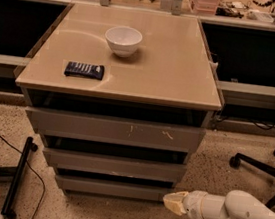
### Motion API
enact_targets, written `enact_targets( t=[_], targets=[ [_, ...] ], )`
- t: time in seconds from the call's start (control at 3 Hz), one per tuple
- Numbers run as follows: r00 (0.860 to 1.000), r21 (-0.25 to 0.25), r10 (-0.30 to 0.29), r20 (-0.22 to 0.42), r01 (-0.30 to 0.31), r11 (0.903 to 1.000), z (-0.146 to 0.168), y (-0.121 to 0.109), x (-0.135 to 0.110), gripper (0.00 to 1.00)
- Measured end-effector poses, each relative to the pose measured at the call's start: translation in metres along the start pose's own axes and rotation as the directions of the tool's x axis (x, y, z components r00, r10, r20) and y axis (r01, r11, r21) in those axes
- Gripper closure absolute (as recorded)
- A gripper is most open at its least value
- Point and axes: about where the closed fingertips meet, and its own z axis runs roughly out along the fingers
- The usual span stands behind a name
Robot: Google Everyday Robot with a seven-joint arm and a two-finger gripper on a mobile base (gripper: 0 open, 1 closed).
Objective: Close middle drawer
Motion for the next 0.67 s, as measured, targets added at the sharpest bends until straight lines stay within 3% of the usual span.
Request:
enact_targets(
  t=[0.67],
  targets=[
    [1.0, 0.0, 0.0, 0.0, 0.0, 1.0, 0.0, 0.0, 0.0, 0.12]
  ],
)
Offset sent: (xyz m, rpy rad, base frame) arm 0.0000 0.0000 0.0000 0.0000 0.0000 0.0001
